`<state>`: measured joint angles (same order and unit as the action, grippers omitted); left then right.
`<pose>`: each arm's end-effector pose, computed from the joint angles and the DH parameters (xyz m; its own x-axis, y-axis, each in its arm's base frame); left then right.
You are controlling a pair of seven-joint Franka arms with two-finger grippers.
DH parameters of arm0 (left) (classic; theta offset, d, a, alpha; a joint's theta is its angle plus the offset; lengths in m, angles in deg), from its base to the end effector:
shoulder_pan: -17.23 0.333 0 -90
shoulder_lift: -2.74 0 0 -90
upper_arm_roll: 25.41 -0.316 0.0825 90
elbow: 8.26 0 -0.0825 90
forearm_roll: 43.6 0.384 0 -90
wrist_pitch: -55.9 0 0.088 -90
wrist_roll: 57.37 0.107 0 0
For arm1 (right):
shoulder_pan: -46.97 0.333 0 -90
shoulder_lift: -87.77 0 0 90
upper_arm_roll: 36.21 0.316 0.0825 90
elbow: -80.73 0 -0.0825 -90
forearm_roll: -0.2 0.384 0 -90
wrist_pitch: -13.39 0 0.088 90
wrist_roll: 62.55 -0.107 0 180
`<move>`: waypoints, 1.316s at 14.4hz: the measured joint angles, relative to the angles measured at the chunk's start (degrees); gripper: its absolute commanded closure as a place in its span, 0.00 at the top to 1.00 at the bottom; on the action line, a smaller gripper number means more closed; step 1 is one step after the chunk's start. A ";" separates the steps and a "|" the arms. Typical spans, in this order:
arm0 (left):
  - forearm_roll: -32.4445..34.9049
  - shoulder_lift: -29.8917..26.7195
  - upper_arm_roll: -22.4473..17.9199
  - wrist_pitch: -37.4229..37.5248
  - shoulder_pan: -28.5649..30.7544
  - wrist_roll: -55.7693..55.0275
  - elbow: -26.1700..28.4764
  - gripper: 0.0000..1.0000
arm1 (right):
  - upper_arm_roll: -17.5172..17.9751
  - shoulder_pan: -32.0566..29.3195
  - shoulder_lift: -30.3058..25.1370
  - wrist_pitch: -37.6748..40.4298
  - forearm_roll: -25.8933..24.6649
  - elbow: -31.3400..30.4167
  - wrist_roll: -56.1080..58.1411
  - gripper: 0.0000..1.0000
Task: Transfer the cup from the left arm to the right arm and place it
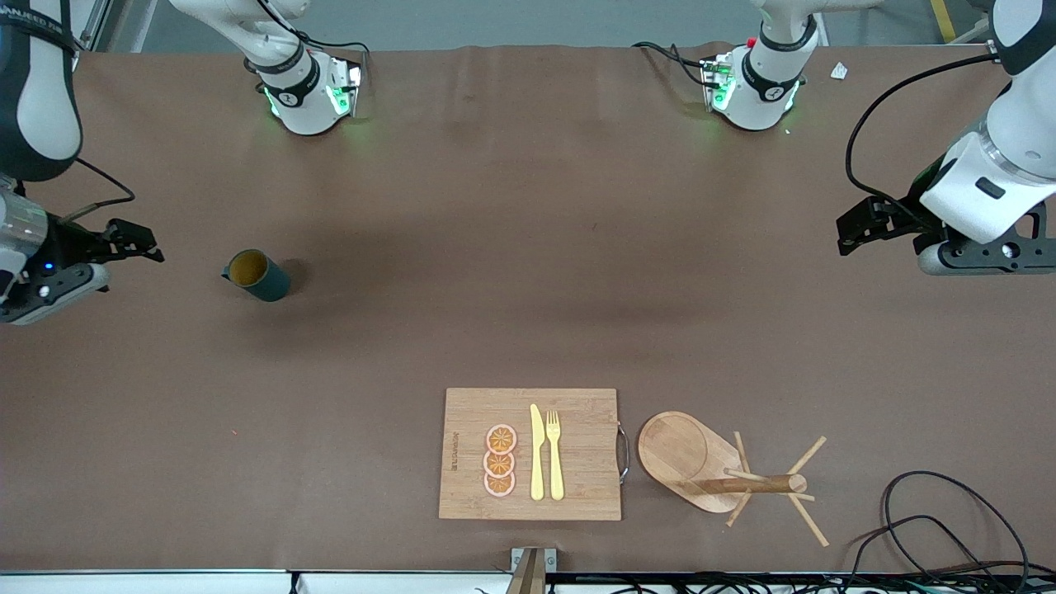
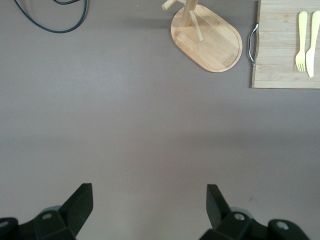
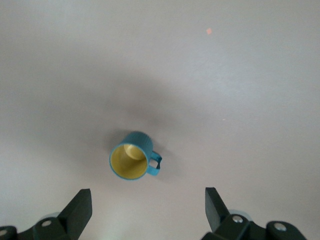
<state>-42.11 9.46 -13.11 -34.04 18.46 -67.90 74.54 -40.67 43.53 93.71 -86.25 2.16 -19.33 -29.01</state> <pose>0.5813 -0.1028 0.6180 0.9999 -0.0077 0.0100 -0.0077 -1.0000 0.0008 0.5773 -0.0754 0.4963 0.9006 0.4274 -0.0784 0.4215 -0.9031 -0.0818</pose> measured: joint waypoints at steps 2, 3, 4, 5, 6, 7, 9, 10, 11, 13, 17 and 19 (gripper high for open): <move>0.00 0.00 0.00 0.00 0.01 0.00 -0.01 1.00 | 0.18 0.18 0.09 0.18 -0.01 1.38 -6.54 1.00; 0.00 0.00 0.00 0.00 0.01 0.00 -0.01 1.00 | 0.20 0.21 0.13 0.45 -0.01 2.00 -9.39 1.00; 0.00 0.00 0.00 0.00 0.01 0.00 -0.01 1.00 | 0.20 0.21 0.16 1.04 -0.01 3.00 -12.21 1.00; 0.00 0.00 0.00 0.00 0.01 0.00 -0.01 1.00 | 0.19 0.20 0.18 2.19 -0.01 4.46 -14.65 1.00; 0.00 0.00 0.00 0.00 0.02 0.00 -0.01 1.00 | 0.13 0.15 0.18 3.60 -0.01 6.33 -16.42 1.00; 0.00 0.00 0.00 0.00 0.05 -0.01 -0.01 1.00 | 0.03 0.02 0.16 4.81 -0.01 8.30 -17.55 1.00; 0.00 0.00 0.00 0.00 0.13 -0.01 -0.01 1.00 | -0.28 -0.23 0.15 6.22 0.00 11.44 -19.45 1.00; 0.00 0.00 0.00 0.00 0.15 -0.01 -0.01 1.00 | -0.35 -0.24 0.15 7.67 0.01 12.62 -21.28 1.00; 0.00 0.00 0.00 0.00 0.16 -0.01 0.00 1.00 | -0.30 -0.22 0.16 9.63 0.01 13.77 -24.08 1.00; 0.00 0.00 -0.01 0.00 0.20 -0.01 -0.01 1.00 | 0.01 -0.02 0.16 13.12 0.02 16.31 -30.01 1.00; 0.00 0.00 -0.02 0.00 0.22 -0.01 -0.01 1.00 | 0.49 1.32 0.20 14.78 0.03 18.06 -37.68 1.00; 0.00 0.00 -0.02 0.00 0.22 -0.01 -0.01 1.00 | 0.48 1.44 0.38 14.77 0.03 18.06 -38.43 1.00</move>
<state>-42.11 9.46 -13.13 -34.04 18.69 -67.91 74.54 -40.19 44.97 94.09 -71.48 2.18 -1.27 -67.43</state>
